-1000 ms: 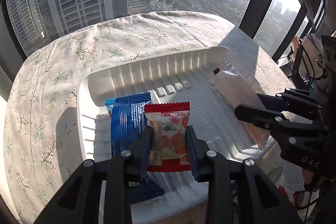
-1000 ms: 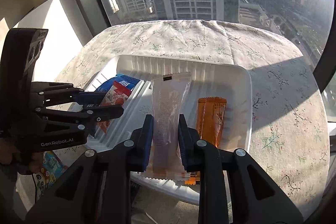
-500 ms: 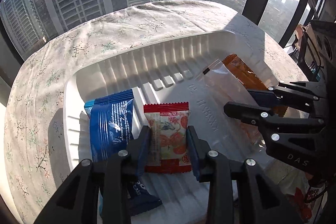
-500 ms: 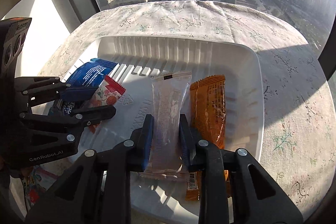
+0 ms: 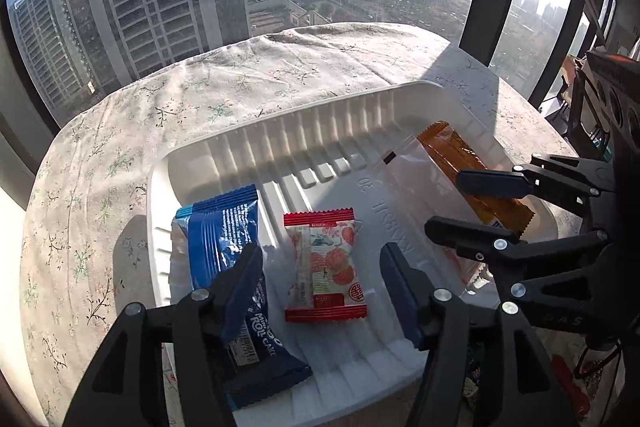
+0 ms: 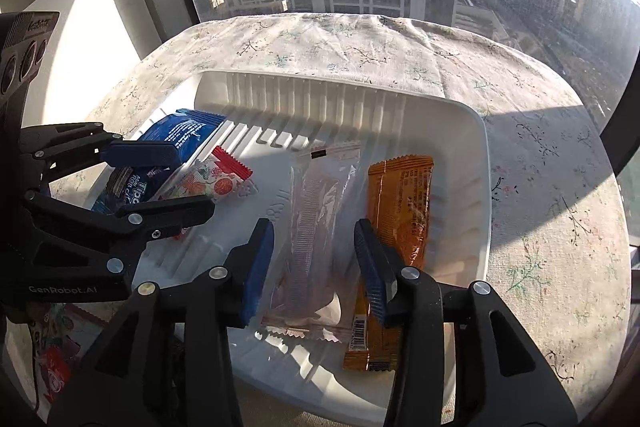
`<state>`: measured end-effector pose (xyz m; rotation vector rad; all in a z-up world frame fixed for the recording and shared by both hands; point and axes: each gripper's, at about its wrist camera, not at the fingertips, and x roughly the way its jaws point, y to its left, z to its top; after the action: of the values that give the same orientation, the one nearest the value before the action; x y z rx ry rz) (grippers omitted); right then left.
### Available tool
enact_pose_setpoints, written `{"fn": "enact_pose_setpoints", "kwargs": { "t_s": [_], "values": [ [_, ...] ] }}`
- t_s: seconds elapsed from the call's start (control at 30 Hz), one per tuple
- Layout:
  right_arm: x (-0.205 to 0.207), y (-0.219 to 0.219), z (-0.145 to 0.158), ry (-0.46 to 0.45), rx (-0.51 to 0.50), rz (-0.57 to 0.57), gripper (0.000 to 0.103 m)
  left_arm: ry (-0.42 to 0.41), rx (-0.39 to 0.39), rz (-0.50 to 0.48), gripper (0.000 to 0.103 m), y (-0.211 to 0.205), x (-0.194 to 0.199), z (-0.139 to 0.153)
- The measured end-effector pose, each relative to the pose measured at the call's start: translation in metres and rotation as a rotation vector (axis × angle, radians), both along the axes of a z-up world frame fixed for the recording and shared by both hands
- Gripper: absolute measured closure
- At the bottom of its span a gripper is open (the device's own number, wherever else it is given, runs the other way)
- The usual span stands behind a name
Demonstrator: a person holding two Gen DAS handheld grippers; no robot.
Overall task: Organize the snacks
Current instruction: 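Carry the candy packet and clear bar into the white tray and release both, then withdraw both tools and move the left tool toward the red Mylikes bag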
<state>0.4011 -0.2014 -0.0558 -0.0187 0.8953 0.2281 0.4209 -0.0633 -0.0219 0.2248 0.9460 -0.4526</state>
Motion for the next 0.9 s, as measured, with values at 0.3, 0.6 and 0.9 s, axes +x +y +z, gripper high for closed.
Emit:
{"fn": "enact_pose_setpoints", "kwargs": {
  "t_s": [0.3,0.6,0.9],
  "values": [
    [-0.037,-0.026,0.052,-0.143,0.061,-0.044,0.030,-0.127,-0.058,0.020,0.011,0.037,-0.050,0.049],
    [-0.147,-0.059,0.112,-0.319,0.214,-0.042,0.011,-0.210,-0.122,0.026,0.001,0.078,-0.150,0.072],
    [-0.290,-0.045,0.095,-0.373,0.325,0.025,0.005,-0.178,-0.175,0.096,0.001,0.114,-0.239,0.039]
  ]
}}
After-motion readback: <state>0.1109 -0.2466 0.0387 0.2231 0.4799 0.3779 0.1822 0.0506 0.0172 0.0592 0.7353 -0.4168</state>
